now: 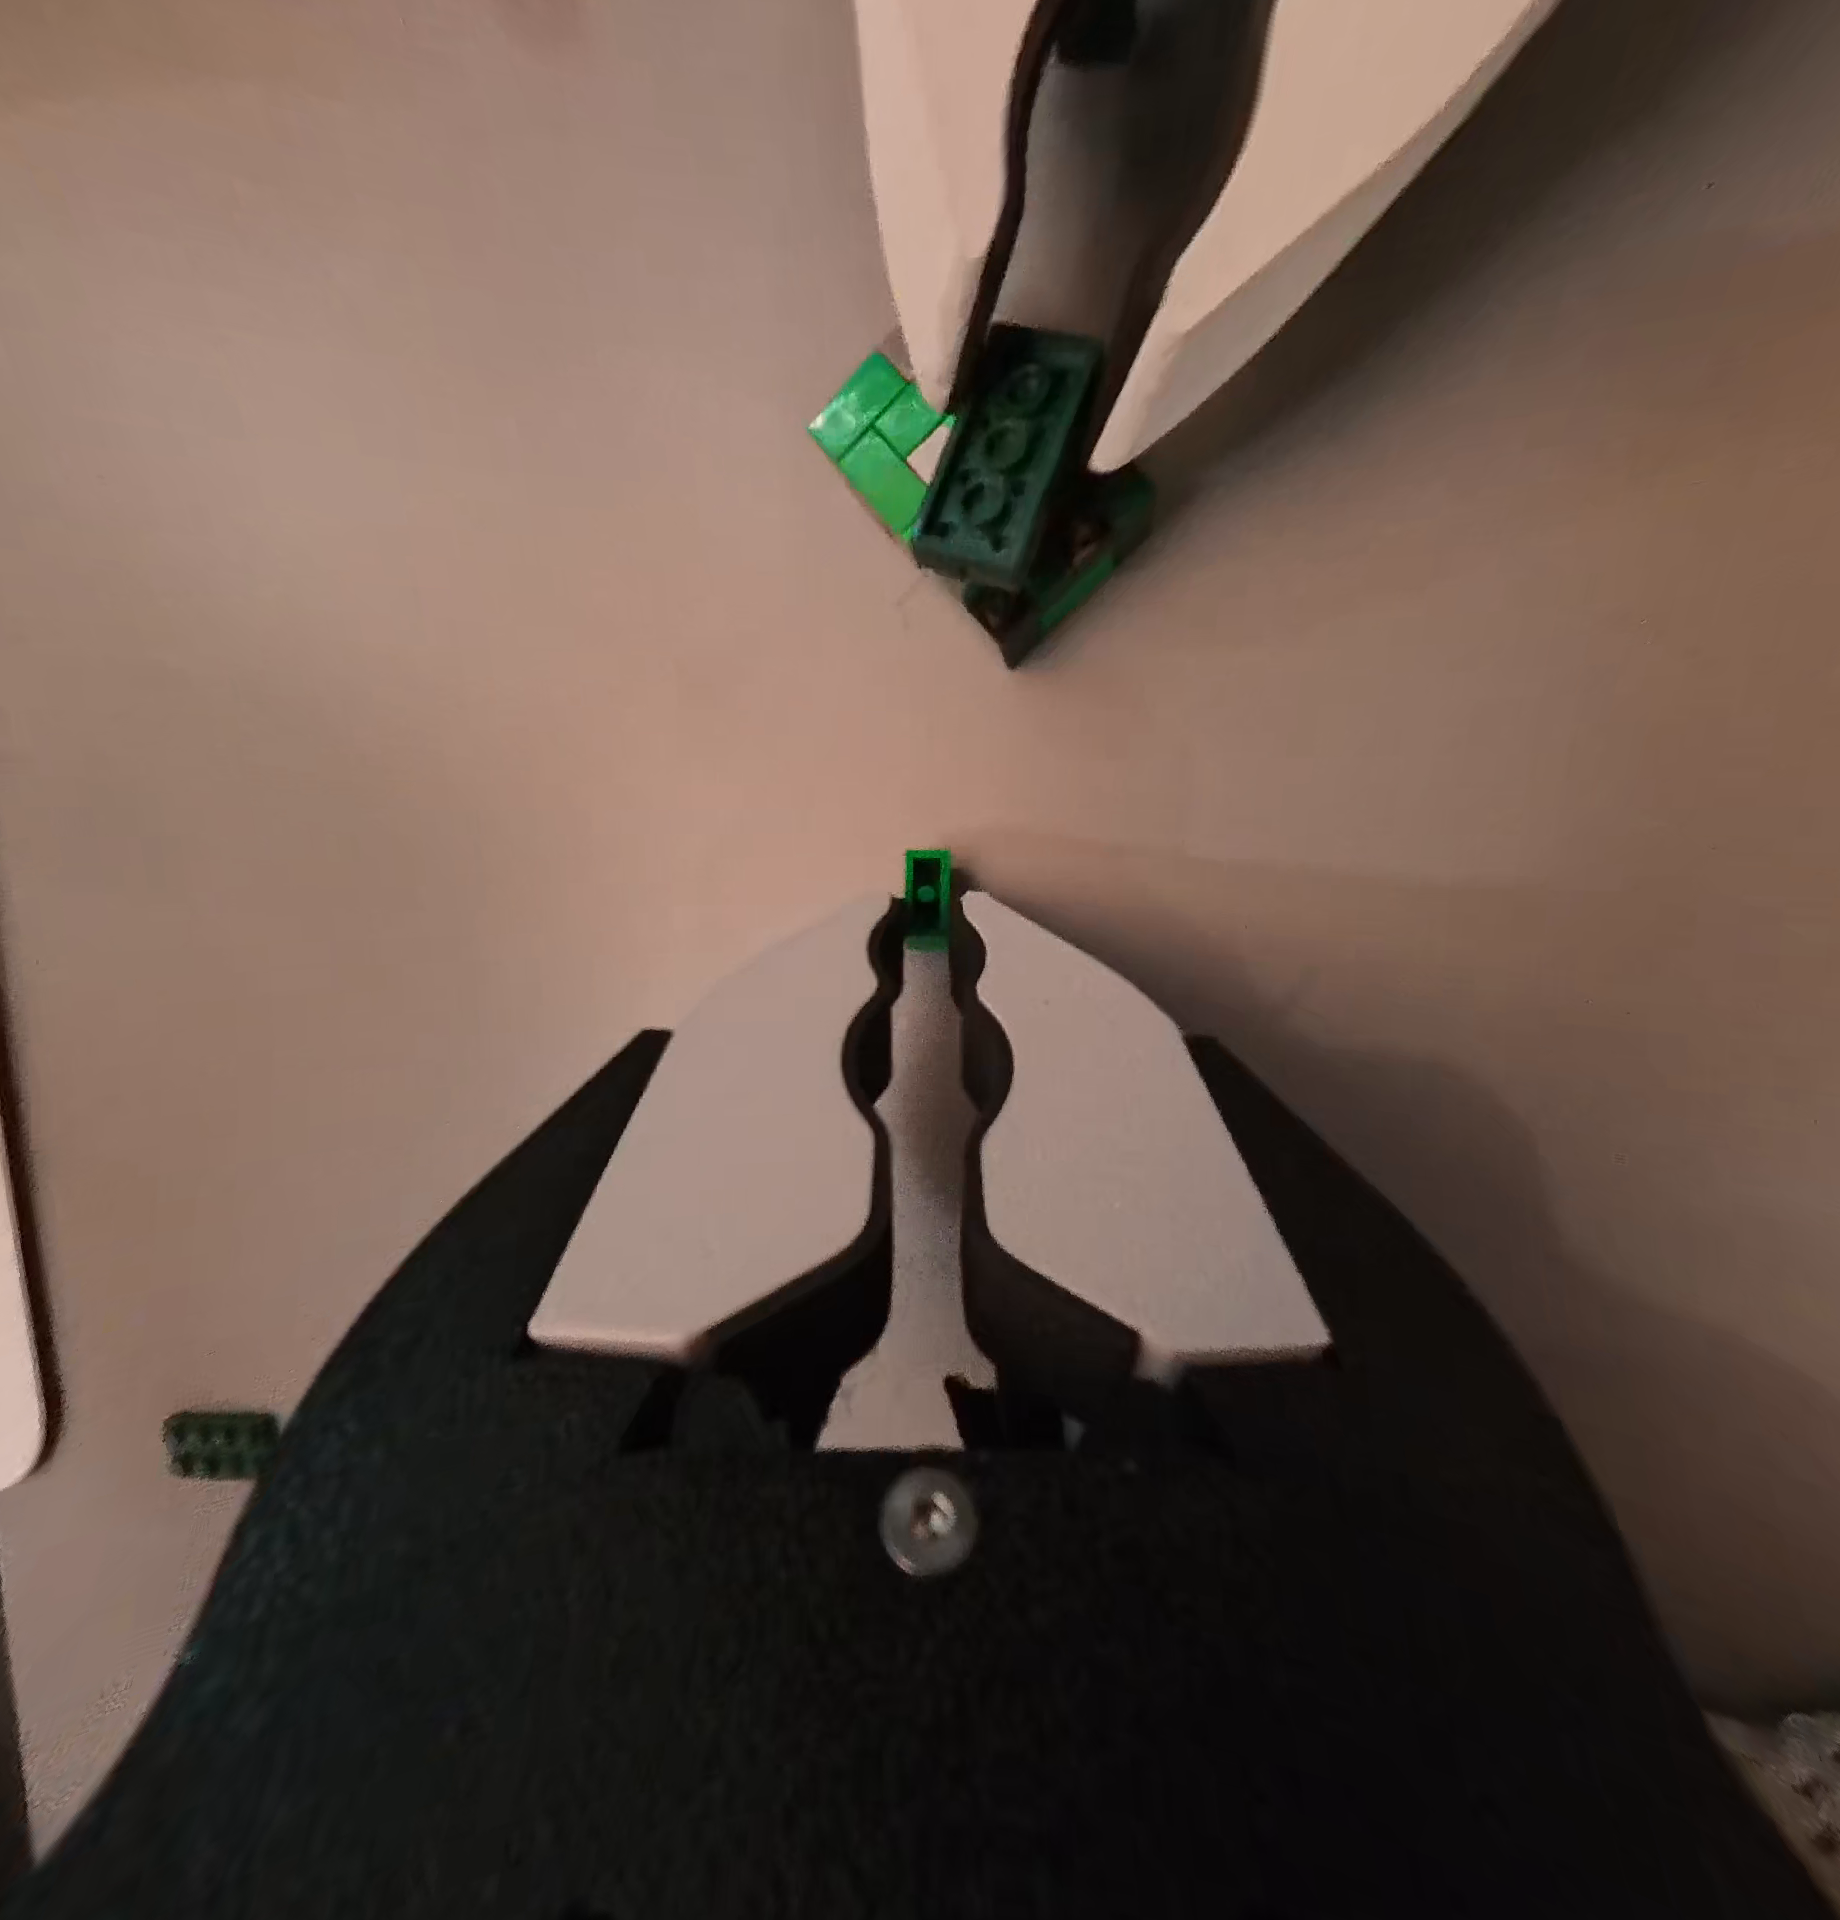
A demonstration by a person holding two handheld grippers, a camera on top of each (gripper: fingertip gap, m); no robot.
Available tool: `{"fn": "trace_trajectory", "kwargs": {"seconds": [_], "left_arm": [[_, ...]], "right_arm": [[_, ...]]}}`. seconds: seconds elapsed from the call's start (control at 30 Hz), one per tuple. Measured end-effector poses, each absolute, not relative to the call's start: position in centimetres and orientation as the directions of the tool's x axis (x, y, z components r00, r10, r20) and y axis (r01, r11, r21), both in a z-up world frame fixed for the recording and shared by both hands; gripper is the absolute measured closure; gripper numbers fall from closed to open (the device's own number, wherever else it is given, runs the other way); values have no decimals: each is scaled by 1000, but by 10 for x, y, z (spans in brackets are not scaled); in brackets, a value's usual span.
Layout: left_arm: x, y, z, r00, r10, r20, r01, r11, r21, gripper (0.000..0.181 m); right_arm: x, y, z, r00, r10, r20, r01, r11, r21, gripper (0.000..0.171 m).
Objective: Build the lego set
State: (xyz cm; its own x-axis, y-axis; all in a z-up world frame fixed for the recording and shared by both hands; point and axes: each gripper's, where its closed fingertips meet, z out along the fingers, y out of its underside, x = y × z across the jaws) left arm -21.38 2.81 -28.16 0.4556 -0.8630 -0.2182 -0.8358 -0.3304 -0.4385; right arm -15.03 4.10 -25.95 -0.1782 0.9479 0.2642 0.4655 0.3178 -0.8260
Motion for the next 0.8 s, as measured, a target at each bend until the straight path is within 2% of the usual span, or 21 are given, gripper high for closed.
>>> {"fn": "trace_trajectory", "kwargs": {"seconds": [0.07,0.27,0.4,0.47,0.6,0.7,0.8], "left_arm": [[-216,30,-284,469,-856,-216,-831,-345,-435,172],[-220,29,-282,487,-850,-203,-810,-353,-468,146],[-227,34,-275,526,-809,-262,-792,-353,-499,140],[-217,35,-265,544,-799,-256,-750,-328,-574,140],[-172,25,-223,579,-812,79,-418,-378,-826,141],[-169,33,-211,637,-740,217,-263,-473,-841,148],[-162,34,-205,634,-678,372,-128,-566,-814,152]], "right_arm": [[-150,40,-258,-179,944,278,452,330,-829,154],[-151,45,-253,-144,944,297,430,330,-840,154],[-152,46,-239,-107,988,114,374,146,-916,154],[-151,42,-228,-130,991,-31,317,12,-948,154],[-146,43,-214,-174,970,-168,233,-125,-964,155],[-144,40,-208,-188,978,-88,181,-54,-982,154],[-145,41,-209,-120,976,182,161,200,-967,154]]}}
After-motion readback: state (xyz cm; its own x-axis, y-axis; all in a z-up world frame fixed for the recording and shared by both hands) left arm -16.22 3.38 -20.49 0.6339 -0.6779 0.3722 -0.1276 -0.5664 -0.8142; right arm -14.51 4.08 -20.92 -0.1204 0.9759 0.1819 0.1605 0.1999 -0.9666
